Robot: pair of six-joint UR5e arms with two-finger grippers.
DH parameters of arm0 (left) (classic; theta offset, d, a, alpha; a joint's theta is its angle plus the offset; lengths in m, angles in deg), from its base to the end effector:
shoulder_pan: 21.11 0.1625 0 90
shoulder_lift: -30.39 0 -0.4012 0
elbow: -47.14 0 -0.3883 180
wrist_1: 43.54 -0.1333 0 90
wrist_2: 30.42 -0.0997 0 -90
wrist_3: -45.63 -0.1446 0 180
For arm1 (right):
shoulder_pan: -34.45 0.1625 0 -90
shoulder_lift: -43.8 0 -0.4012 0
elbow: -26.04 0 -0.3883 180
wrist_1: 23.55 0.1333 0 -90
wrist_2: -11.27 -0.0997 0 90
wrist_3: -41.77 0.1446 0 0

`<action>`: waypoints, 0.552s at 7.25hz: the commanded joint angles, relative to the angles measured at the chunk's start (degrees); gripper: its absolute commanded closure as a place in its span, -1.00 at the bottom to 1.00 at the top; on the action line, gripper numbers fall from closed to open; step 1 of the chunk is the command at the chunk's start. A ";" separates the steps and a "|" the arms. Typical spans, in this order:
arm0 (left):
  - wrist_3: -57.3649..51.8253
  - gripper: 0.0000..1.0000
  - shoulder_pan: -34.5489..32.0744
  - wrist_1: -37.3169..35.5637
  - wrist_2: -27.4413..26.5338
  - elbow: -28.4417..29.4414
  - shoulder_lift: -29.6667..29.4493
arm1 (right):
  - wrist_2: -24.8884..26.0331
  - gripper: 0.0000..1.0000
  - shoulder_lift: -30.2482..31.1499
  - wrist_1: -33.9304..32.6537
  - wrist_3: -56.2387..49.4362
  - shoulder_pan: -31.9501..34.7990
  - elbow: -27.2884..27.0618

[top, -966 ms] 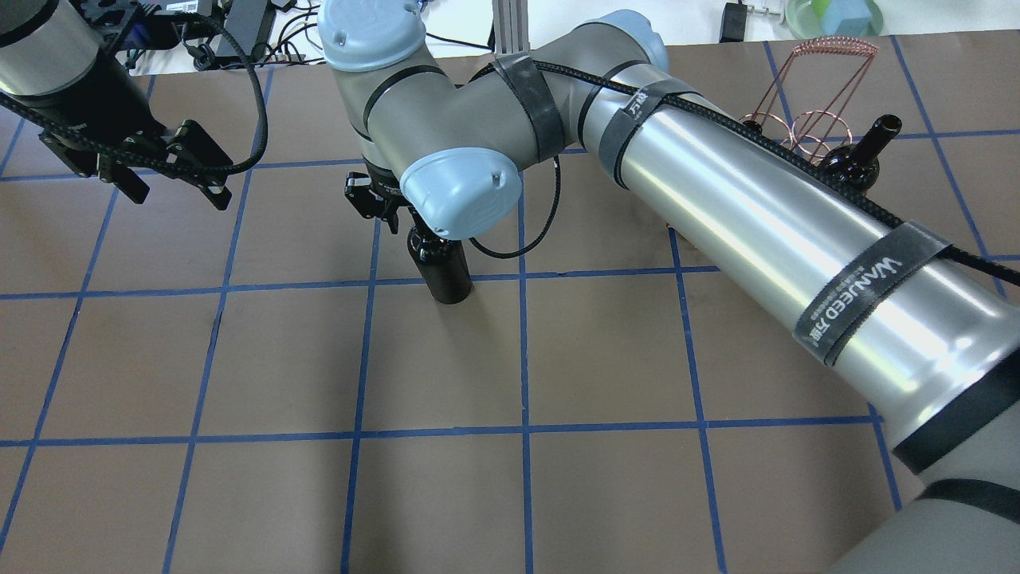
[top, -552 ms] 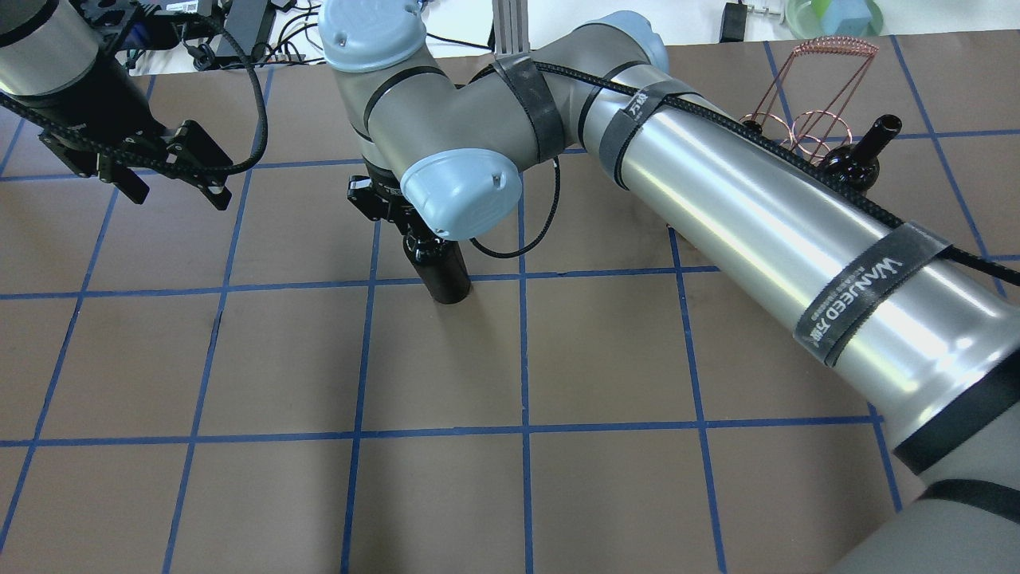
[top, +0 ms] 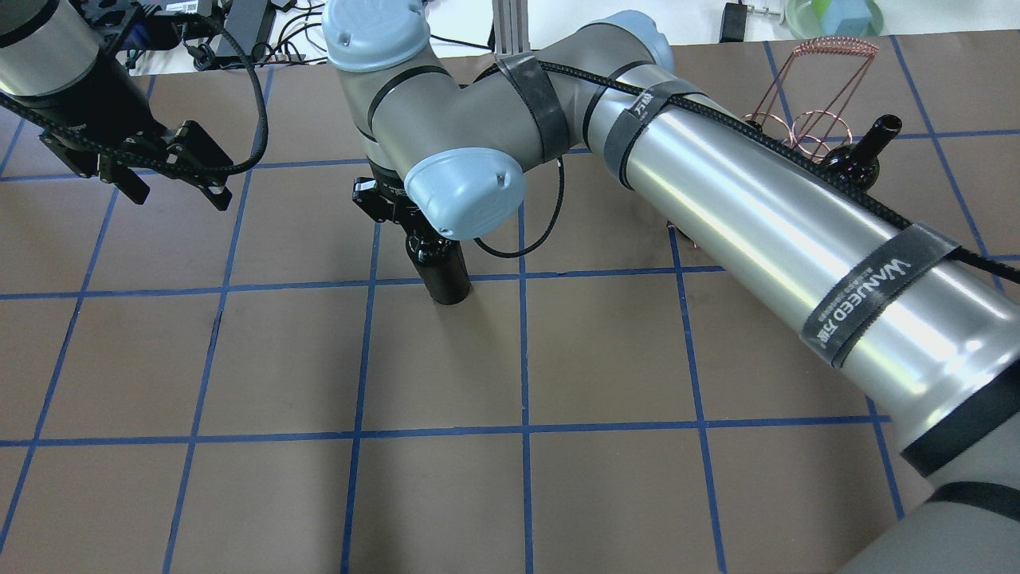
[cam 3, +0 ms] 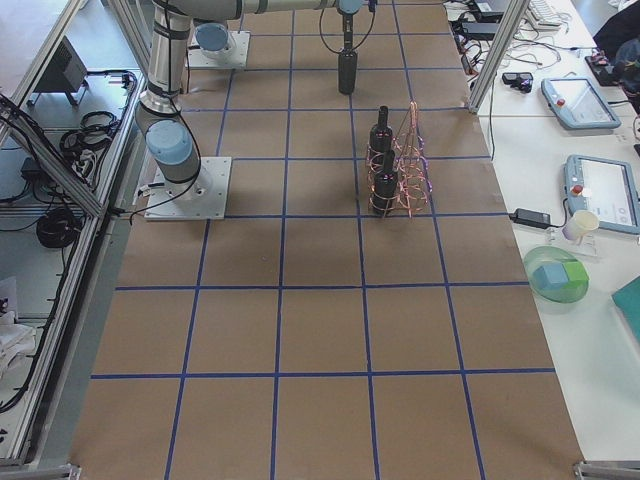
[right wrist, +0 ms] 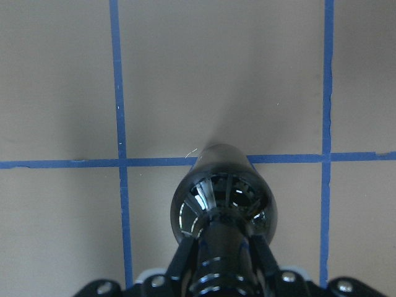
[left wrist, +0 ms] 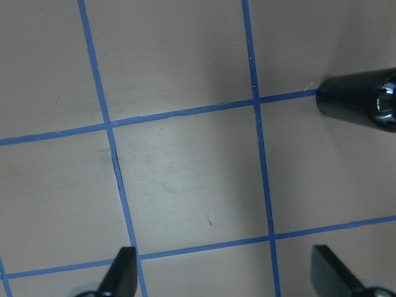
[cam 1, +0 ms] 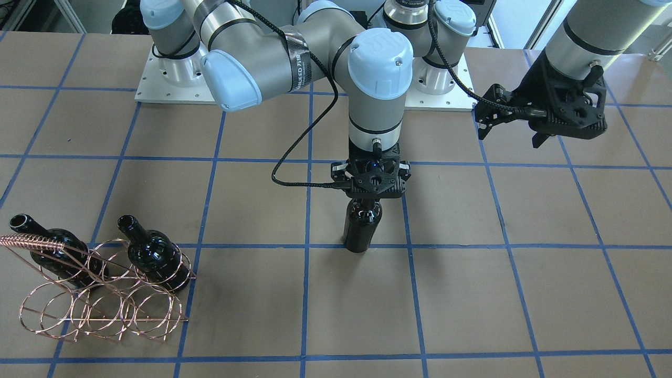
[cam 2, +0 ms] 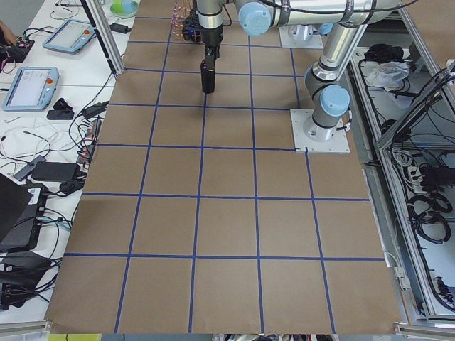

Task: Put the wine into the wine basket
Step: 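Lift the bottle off the table with the right gripper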

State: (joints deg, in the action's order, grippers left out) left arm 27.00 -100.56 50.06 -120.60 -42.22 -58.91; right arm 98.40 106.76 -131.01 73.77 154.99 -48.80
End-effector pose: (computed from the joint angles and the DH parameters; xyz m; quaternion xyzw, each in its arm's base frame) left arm -0.0432 -0.4935 0.4243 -0.0705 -0.9973 -0.0195 0.0034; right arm 0.4644 -0.5105 0.3059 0.0115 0.9984 -0.0286 0.0466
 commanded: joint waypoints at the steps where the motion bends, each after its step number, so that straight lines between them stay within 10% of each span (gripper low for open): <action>1: 0.00 -1.00 0.00 0.00 0.00 -0.03 0.00 | 0.32 1.00 0.59 0.58 -1.31 -0.14 0.14; 4: -0.09 -1.00 0.00 -0.09 0.00 -0.03 -0.09 | 0.51 1.00 0.59 1.20 -2.72 -0.22 0.14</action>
State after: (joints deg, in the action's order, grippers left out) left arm 26.98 -100.56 50.04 -120.60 -42.25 -58.94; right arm 99.25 107.34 -129.84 71.63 154.80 -48.67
